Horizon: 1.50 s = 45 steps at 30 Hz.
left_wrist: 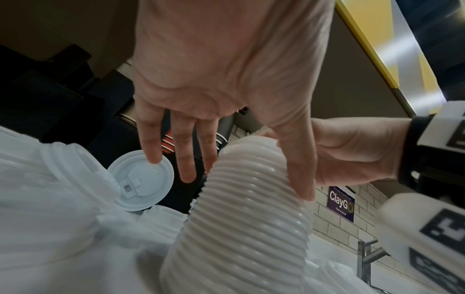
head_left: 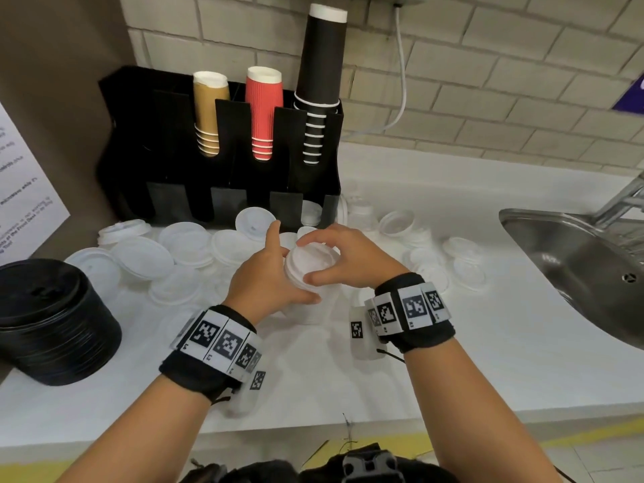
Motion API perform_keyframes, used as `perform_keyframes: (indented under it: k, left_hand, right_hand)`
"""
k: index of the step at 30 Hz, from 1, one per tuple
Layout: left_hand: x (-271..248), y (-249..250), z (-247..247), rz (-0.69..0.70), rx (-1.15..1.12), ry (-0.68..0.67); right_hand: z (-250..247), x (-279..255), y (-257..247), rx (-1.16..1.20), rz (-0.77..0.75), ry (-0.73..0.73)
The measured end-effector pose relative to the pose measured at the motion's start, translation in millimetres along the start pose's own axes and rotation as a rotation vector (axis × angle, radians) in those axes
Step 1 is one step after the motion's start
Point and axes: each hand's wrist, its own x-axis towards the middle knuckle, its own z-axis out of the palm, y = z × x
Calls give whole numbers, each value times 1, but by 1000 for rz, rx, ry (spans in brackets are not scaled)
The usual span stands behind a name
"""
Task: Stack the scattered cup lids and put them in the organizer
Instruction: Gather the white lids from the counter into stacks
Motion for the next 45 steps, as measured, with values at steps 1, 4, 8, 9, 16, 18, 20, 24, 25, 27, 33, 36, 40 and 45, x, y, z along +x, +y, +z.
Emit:
perform_keyframes:
  k: [1, 4, 8, 9, 16, 18, 20, 24, 25, 27, 33, 36, 40, 45]
  left_hand:
    - [0, -1, 0, -1, -3, -1]
    - [2, -2, 2, 2, -4, 4]
    - [2, -3, 1, 7, 12, 6]
    - [1, -2, 0, 8, 18, 5]
    - [0, 4, -2, 44, 16, -14]
    - [2, 5, -3, 48, 43, -26]
    - [4, 6, -5, 45, 100, -38]
    - [8, 7, -7, 13, 149, -54]
    - [8, 7, -6, 7, 151, -54]
    - [9, 7, -6, 1, 153, -52]
    - [9, 7, -6, -7, 160, -53]
    - [9, 6, -6, -8, 160, -49]
    - [11, 5, -6, -5, 165, -46]
    - [11, 5, -6, 3, 165, -53]
  right_hand:
    - [1, 1, -1, -25, 0, -2]
    - [2, 3, -3, -76, -1, 3]
    - [5, 6, -6, -145, -3, -16]
    - [6, 6, -6, -144, 1, -15]
    - [7, 0, -1, -32, 18, -5]
    - [2, -6, 5, 112, 38, -22]
    - [-13, -15, 22, 321, 135, 60]
    - [-63, -42, 95, 243, 504, 468]
    - [-75, -47, 118, 163, 620, 486]
    - [-89, -55, 160, 7, 878, 378]
    - [-78, -72, 220, -106, 1076, 291]
    - [-72, -69, 225, -97, 1053, 255]
    - [-76, -67, 220, -80, 953, 200]
    - [-80, -76, 204, -109, 698, 356]
